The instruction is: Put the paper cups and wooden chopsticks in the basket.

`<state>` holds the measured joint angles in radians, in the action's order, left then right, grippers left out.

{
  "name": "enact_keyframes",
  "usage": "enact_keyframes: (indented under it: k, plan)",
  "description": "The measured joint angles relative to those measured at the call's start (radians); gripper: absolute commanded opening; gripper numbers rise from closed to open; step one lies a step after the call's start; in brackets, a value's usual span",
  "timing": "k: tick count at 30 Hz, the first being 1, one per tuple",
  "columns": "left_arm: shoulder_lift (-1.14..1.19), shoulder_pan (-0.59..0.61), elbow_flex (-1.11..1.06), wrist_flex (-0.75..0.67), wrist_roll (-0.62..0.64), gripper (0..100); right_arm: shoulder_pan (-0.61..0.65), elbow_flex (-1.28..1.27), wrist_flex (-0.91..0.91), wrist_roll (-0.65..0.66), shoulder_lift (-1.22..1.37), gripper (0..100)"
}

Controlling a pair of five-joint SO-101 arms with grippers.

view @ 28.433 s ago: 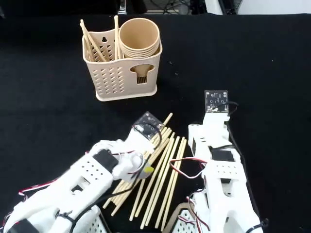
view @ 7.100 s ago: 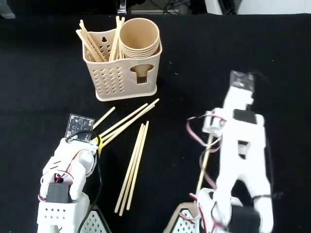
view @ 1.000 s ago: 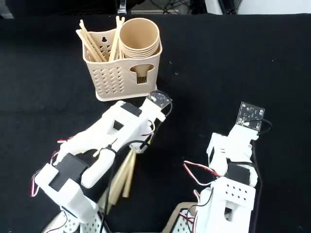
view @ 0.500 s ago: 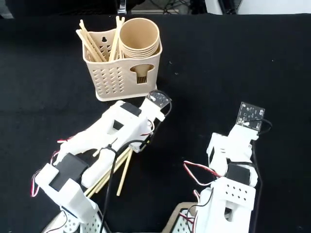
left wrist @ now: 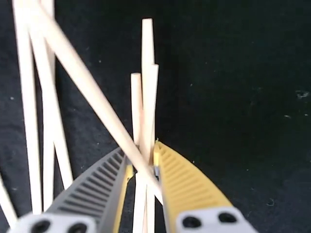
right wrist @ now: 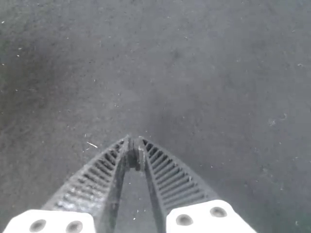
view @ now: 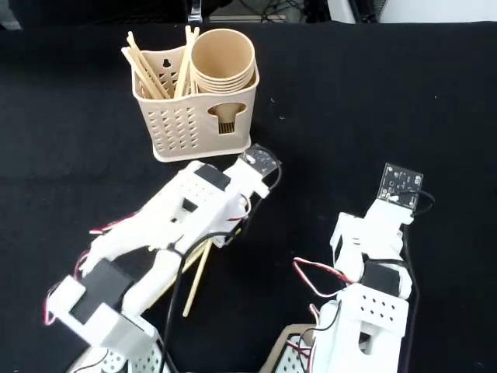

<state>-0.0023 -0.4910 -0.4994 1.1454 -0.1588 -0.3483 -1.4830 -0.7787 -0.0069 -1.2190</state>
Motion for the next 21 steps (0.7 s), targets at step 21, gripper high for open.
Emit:
enact_keyframes:
  k: [21]
  plan:
    - [-0.101, 0.0, -0.247, -0.358, -0.307, 3, 0.0, 0.0, 0.0, 0.0, 0.0, 1.5]
